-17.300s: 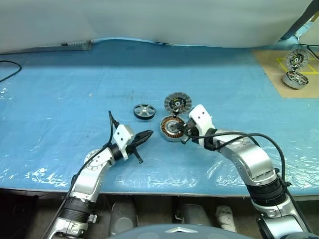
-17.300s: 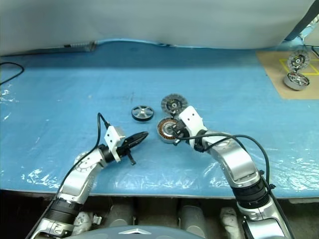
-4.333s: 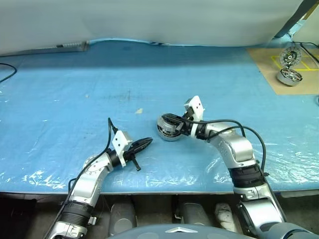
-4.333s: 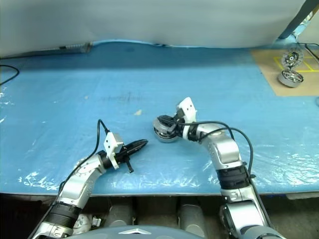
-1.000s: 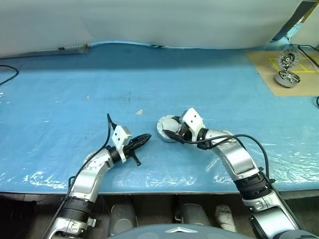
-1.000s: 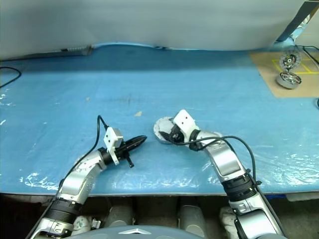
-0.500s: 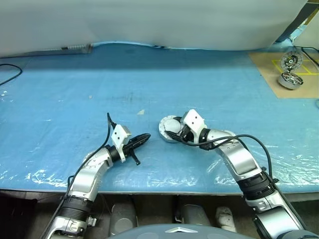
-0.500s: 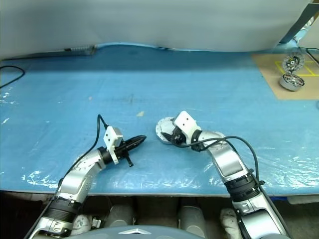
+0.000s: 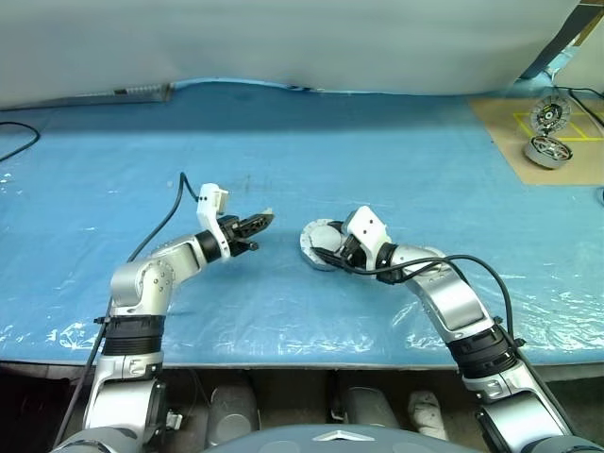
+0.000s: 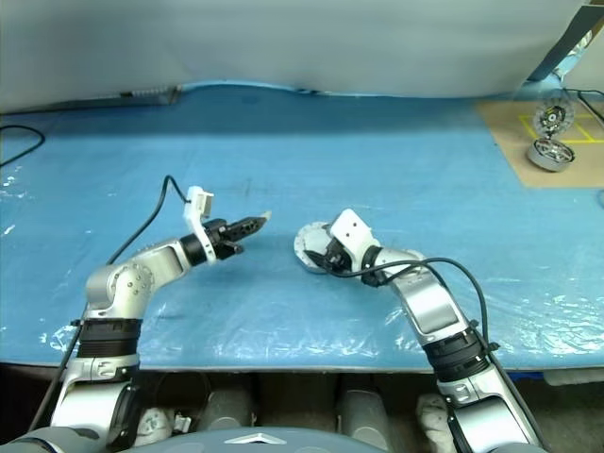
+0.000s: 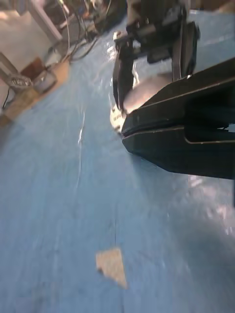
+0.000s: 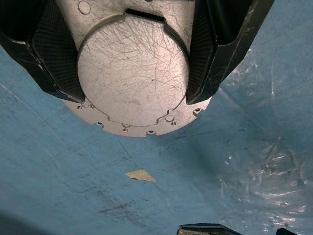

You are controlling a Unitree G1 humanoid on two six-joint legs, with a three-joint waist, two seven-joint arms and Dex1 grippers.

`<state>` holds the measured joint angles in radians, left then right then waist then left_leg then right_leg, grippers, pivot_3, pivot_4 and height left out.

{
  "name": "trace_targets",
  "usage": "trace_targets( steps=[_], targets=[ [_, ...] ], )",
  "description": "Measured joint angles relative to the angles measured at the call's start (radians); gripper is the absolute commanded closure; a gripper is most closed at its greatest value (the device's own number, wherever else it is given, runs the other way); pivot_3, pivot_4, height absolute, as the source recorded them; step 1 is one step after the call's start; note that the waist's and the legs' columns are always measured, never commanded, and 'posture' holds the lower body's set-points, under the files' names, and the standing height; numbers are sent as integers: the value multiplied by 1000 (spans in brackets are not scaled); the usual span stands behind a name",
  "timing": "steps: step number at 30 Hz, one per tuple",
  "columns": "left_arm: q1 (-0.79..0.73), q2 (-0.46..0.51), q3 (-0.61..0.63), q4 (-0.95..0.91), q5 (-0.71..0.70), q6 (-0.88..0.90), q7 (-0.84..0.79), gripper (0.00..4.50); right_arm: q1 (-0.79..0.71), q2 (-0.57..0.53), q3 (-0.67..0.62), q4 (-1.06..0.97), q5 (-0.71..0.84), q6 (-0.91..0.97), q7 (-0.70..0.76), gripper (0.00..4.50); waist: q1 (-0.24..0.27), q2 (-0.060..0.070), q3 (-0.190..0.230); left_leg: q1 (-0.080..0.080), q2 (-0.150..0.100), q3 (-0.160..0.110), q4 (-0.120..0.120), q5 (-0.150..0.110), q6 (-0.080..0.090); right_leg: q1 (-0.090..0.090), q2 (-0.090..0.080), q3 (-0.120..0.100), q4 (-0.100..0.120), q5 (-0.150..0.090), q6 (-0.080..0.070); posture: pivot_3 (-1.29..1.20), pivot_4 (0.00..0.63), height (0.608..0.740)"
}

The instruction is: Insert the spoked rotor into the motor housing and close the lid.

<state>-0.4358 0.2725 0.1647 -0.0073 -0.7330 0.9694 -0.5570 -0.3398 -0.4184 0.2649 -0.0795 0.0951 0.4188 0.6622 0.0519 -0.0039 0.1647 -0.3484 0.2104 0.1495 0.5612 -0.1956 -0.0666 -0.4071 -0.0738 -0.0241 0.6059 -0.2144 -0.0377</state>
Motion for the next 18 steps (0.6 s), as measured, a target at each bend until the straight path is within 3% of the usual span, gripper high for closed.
trace_targets(
  steps=[7, 18],
  targets=[
    [-57, -45, -27, 28, -33, 98, 25, 4500, 2, 5, -6, -1, 0, 3, 0, 1552, 0, 0, 0, 0, 0, 0, -1, -2, 3, 0, 0, 0, -1, -4, 6, 0, 150, 740],
    [-52, -65, -148, 56, 39, 119, 50, 4500, 4, 12, -8, -4, 0, 5, 0, 1552, -2, 0, 0, 0, 0, 0, -4, -2, 3, 0, 0, 0, -3, -4, 7, 0, 150, 740]
  ],
)
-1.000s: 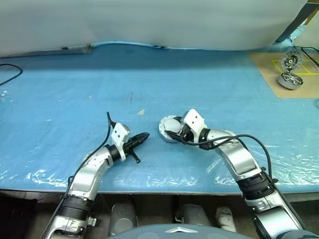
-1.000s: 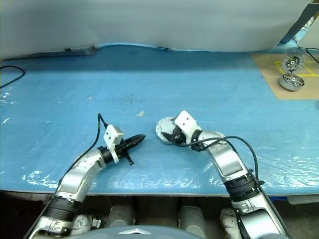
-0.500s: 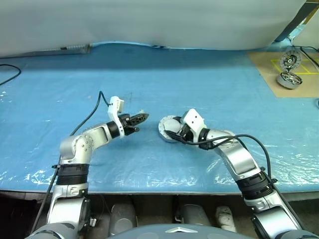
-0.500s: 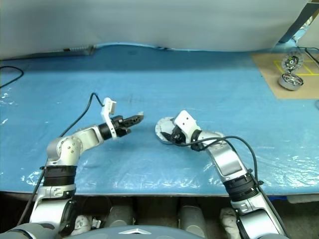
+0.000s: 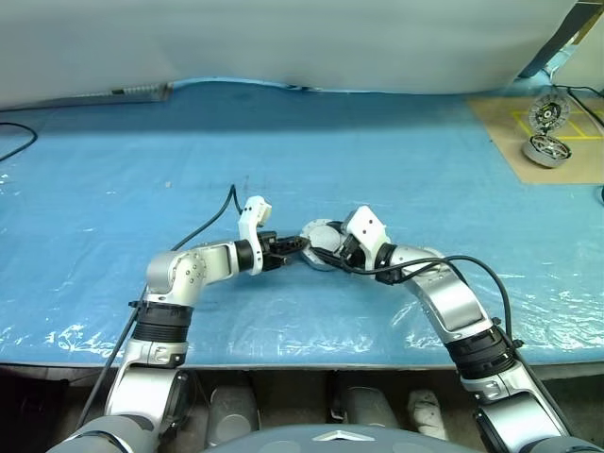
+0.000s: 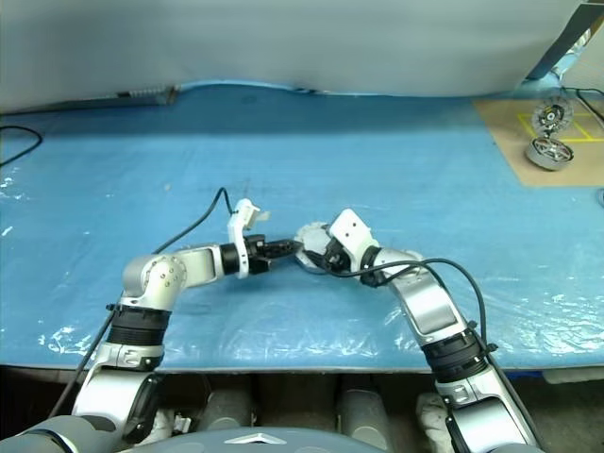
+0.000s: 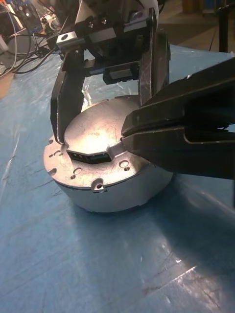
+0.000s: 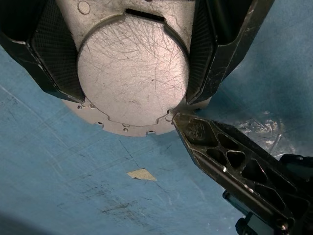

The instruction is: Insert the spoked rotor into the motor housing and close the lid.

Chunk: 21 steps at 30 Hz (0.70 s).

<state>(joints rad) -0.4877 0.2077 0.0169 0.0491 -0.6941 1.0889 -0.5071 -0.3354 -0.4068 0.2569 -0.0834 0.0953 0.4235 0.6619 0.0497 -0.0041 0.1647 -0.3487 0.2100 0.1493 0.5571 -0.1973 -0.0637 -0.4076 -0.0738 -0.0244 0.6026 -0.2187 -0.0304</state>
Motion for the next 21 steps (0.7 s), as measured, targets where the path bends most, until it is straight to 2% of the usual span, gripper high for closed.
trace_targets(
  steps=[11, 17, 21],
  targets=[
    [-6, -17, -2, 17, 26, -24, 18, 4500, 1, 1, -1, 0, 0, 7, -2, 1552, 1, 0, 0, 0, -1, 0, -2, 0, 0, 1, -1, 0, -3, -1, 1, 0, 150, 740],
    [-15, -25, -2, 21, 41, -26, 22, 4500, 6, 1, -9, -9, 7, 19, 6, 1552, 1, -1, -1, 0, -3, 0, -11, 0, 0, 2, 0, 0, -13, 0, 1, 0, 150, 740],
    [-16, -35, -2, 17, 41, -33, 19, 4500, 29, 7, -45, -36, 46, 52, 13, 158, 2, -1, -1, 0, -3, 0, -12, 0, 0, 3, 0, 0, -13, 0, 1, 0, 150, 740]
  ],
)
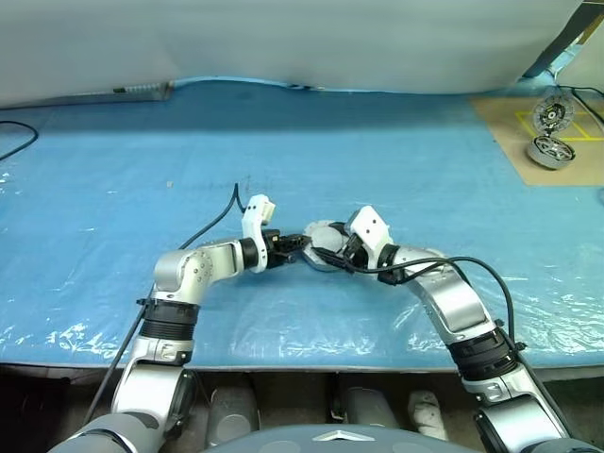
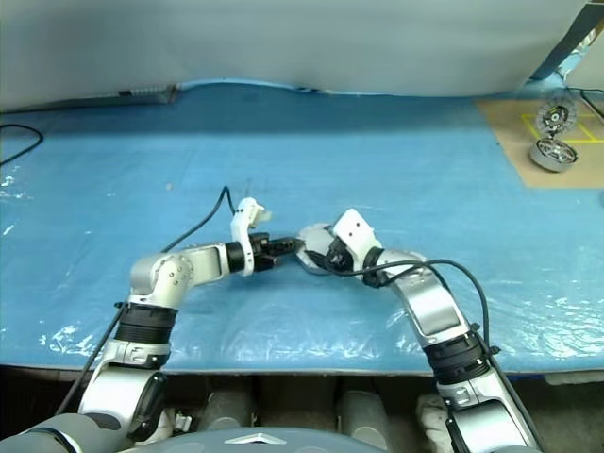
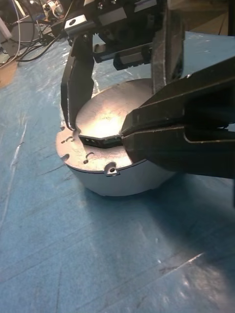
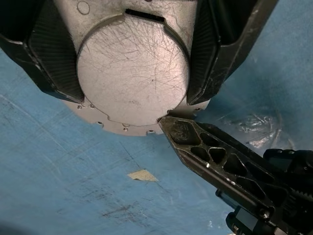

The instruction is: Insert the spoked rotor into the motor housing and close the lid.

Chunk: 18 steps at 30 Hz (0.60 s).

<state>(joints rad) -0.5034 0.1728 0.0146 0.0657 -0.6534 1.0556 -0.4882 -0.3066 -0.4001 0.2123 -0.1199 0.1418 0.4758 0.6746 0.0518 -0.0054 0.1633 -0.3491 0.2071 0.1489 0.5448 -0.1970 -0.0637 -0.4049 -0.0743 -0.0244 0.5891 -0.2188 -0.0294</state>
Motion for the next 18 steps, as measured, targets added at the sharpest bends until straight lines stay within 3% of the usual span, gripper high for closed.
trace_targets(
  steps=[1, 18],
  targets=[
    [0, -2, -1, -2, -1, 0, -1, 4500, 6, 3, -11, -12, 14, 11, 0, 15, 3, 0, 0, 0, 0, 0, -2, 1, -3, 0, 0, 0, -1, 3, -5, 0, 150, 740],
    [7, -1, -7, -5, 8, -3, -9, 4500, 88, 75, -326, -173, 389, 350, -107, 15, 19, 1, 1, -2, 0, 0, -4, 2, -4, -2, 0, 0, -2, 3, -5, 0, 150, 740]
  ],
)
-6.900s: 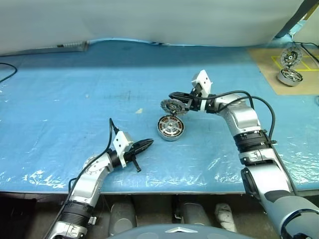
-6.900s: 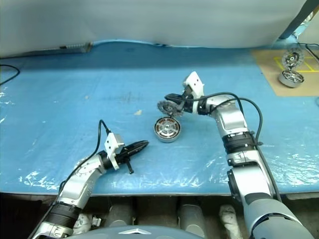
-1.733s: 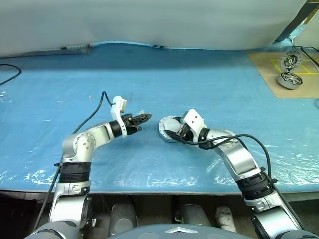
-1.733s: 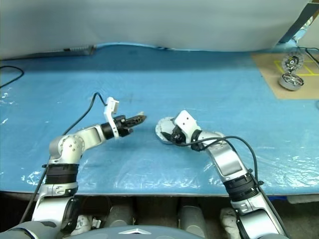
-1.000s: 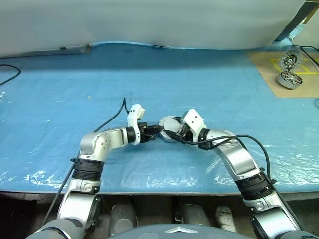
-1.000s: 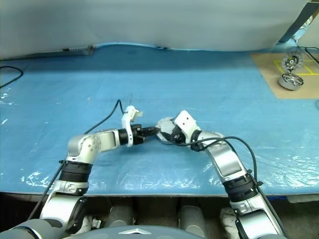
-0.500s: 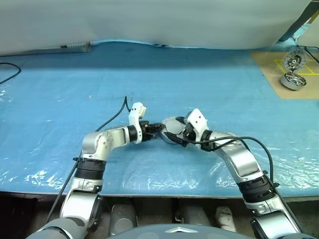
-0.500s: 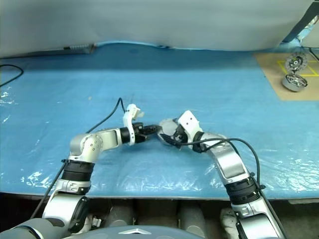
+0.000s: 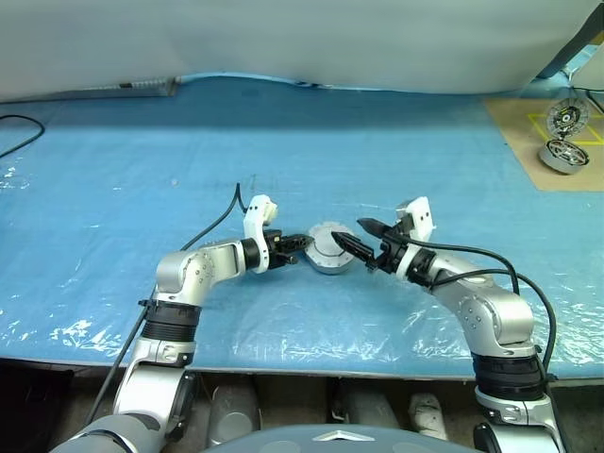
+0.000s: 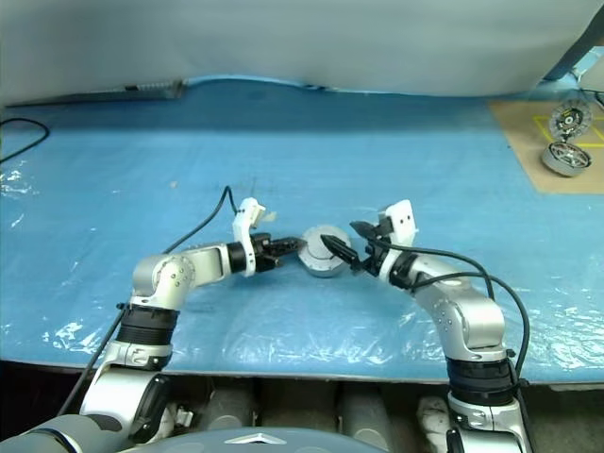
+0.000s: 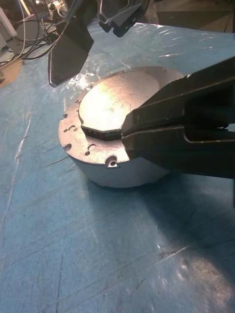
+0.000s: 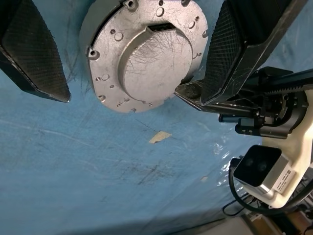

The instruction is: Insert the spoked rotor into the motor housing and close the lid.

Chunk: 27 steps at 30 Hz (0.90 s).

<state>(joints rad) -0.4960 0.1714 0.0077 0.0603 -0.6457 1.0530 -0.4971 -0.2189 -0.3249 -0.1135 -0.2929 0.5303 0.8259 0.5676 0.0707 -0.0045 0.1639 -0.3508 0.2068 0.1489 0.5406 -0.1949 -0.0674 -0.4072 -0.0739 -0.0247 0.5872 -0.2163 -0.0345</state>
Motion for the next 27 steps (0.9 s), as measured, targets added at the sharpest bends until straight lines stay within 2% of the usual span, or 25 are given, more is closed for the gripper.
trace_targets(
  steps=[13, 24, 27],
  targets=[
    [9, 2, -14, -19, 6, -9, -4, 4500, -24, 100, -117, 96, 115, 209, -199, 15, 0, 0, 0, 0, 0, 0, 0, 0, 0, 0, 0, 0, 0, 0, 0, 0, 150, 740],
    [13, 2, -19, -23, 12, -10, -6, 4500, -39, 192, -278, 122, 344, 420, -290, 15, 1, 0, 0, 0, 0, 0, 0, 0, -1, 0, 0, 0, 0, 0, 0, 0, 150, 740],
    [16, 3, -19, -24, 16, -12, -13, 4500, -39, 223, -318, 129, 389, 446, -326, 875, 1, 1, 0, 0, 0, 0, -1, 0, -1, 0, 0, 0, 0, 0, 0, 0, 150, 740]
  ],
)
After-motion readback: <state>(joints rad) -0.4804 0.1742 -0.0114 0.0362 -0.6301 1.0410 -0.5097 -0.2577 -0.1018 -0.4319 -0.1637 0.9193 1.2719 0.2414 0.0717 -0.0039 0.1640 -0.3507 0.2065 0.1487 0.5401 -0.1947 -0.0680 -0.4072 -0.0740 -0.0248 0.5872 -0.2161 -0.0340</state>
